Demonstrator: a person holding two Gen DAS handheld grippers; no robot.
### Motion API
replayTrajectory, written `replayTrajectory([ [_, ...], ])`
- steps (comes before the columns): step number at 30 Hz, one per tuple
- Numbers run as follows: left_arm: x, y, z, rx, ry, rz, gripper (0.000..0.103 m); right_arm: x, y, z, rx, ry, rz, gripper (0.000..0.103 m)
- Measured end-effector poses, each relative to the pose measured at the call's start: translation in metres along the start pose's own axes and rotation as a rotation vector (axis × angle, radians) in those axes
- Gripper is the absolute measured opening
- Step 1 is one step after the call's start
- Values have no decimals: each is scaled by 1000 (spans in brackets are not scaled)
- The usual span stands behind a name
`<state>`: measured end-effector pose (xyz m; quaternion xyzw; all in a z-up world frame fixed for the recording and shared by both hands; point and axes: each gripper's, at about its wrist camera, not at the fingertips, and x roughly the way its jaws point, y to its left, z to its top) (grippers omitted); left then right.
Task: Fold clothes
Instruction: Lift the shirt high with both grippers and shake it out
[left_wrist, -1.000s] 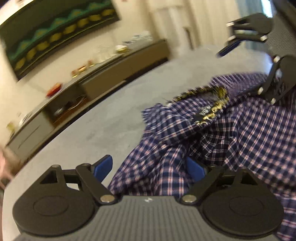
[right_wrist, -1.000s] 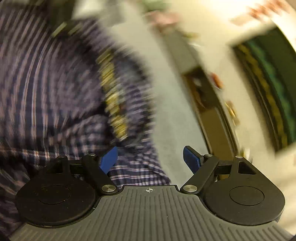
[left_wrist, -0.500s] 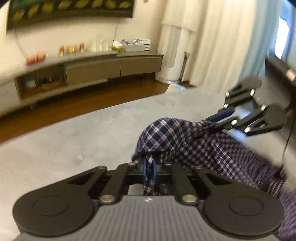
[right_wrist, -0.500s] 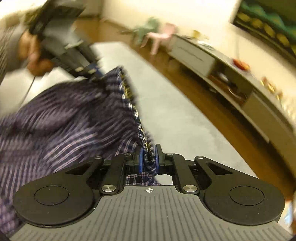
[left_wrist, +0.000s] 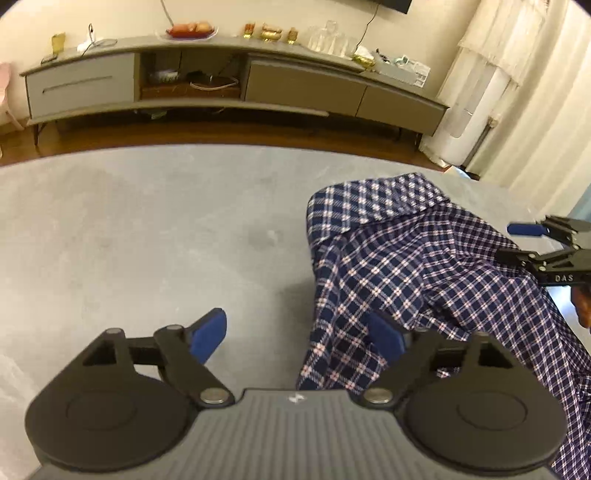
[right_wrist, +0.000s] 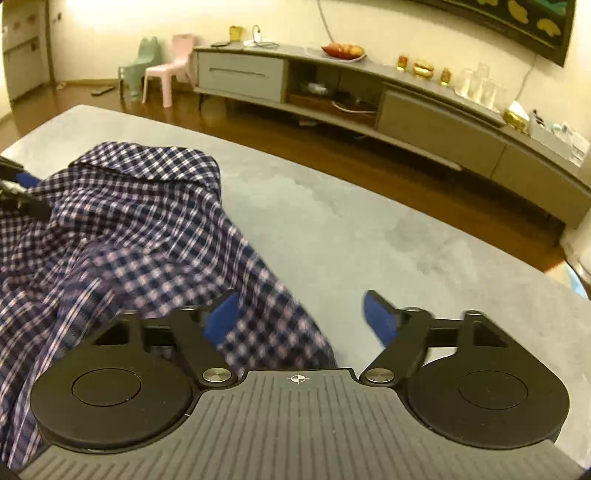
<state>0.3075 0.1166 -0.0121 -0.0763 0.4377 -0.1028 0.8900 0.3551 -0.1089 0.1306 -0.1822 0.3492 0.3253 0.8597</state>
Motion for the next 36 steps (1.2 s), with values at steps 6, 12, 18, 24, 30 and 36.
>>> replayTrajectory([
  [6,-25,14,-29,-11,29,-71,70,18,10,3,-64,58,112,0],
  [12,-26,21,-41,-49,17,-120,13,-24,26,-4,-106,-4,57,0],
  [18,-72,21,-36,-111,-79,-92,1,-74,39,-4,-100,-78,0,0],
  [24,-157,-10,-37,-47,-223,-32,1,-175,51,-6,-108,-236,-60,0],
  [30,-269,-82,-30,101,-440,12,1,-303,72,-14,-143,-461,-171,0],
  [36,-408,-162,-51,272,-733,31,1,-459,106,-23,-217,-755,-302,0],
])
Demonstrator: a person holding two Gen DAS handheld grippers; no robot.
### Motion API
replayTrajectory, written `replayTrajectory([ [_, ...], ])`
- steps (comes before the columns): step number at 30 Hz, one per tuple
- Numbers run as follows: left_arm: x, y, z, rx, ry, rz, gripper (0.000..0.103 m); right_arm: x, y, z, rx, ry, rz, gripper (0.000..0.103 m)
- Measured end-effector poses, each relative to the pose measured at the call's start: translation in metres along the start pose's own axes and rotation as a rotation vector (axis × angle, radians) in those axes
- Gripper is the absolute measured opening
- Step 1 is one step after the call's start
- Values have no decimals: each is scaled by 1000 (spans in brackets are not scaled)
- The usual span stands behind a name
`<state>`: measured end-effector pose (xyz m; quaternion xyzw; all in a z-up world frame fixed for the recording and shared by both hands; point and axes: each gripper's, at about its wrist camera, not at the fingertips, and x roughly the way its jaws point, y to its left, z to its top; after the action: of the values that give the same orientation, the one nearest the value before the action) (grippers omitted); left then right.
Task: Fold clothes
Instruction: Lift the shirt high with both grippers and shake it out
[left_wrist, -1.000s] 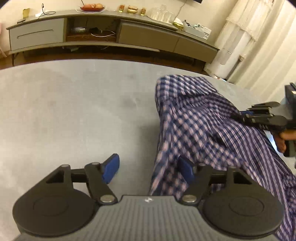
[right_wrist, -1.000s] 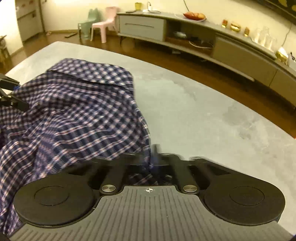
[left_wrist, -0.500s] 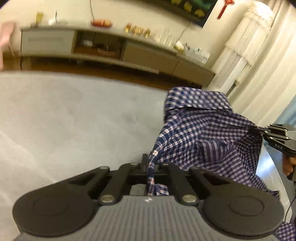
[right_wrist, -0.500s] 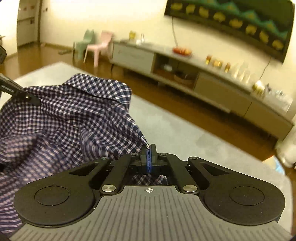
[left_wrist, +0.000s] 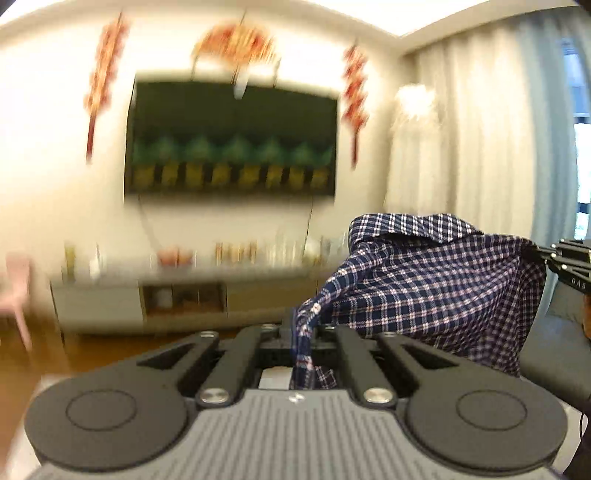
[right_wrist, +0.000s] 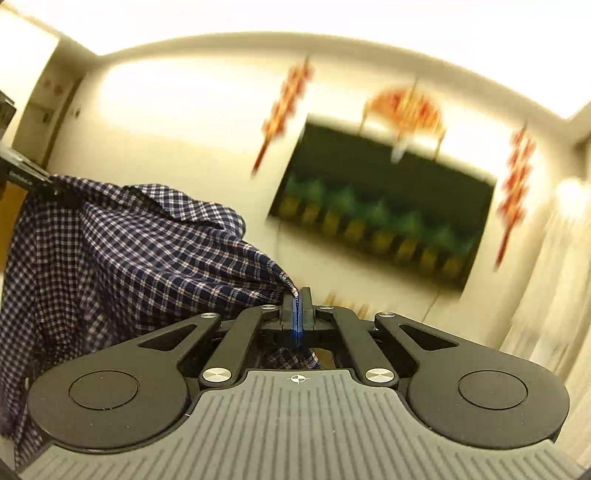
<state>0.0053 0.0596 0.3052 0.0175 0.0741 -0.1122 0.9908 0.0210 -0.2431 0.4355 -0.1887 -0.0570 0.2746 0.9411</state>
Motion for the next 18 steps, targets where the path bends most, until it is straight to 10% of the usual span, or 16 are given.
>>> replayTrajectory([
  [9,-129,-84,108,160,-381,25,2,-142,-15,120,-97,-359,-134,0],
  [18,-140,-118,152,265,-471,103,2,-142,-29,149,-123,-389,-136,0],
])
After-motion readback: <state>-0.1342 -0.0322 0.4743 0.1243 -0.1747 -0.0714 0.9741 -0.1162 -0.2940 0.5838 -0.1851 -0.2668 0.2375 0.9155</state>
